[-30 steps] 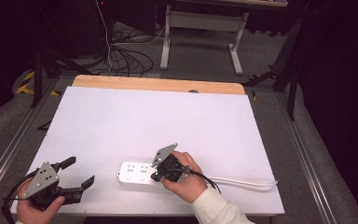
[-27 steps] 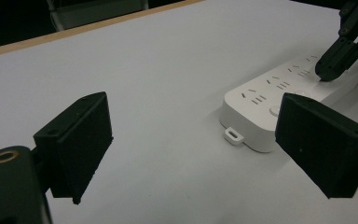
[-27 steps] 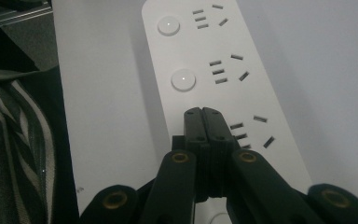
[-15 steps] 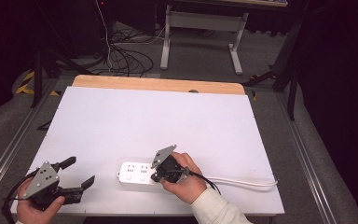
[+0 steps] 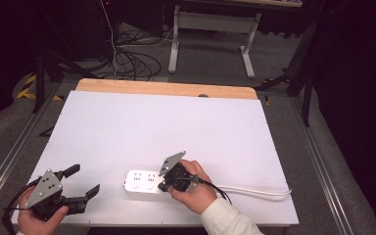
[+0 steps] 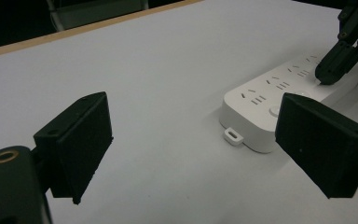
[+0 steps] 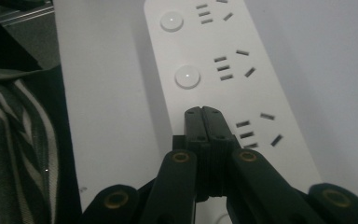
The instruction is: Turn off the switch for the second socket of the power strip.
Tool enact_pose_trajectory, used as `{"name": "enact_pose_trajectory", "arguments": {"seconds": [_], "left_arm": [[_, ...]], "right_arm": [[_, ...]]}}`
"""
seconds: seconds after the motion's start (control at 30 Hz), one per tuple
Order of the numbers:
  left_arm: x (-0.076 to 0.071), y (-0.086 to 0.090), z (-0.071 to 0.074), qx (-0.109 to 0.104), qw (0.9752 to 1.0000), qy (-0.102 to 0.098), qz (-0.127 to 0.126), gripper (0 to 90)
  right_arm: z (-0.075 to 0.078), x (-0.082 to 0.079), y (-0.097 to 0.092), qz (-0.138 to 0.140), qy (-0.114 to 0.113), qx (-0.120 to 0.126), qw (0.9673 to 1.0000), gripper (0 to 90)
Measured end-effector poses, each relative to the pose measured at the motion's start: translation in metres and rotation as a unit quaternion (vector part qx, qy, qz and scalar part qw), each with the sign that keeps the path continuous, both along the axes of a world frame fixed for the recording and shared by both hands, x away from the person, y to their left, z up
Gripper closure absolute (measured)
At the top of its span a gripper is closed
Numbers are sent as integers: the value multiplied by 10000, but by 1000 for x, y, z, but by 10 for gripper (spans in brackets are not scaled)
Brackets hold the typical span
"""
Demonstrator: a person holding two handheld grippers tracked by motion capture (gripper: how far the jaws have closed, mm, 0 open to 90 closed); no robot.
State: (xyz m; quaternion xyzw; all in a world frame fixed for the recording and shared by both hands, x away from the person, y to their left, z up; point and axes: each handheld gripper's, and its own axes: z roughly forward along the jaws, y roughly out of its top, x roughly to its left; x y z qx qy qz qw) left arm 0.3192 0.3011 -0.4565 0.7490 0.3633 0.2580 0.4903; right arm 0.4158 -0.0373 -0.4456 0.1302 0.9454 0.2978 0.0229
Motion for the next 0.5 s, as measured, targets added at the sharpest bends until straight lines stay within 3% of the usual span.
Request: {"name": "enact_pose_trajectory", "arguments": {"seconds": [0.07,0.5], "left_arm": [[0,0,0,-5,10000,2,-2,114],[1,-1,-1,45,10000,-2,-18,114]], "right_arm": [[1,1,-2,-92,-152,-95,9998,900],[0,-1,-2,-55,-164,-85,9998,900]]}}
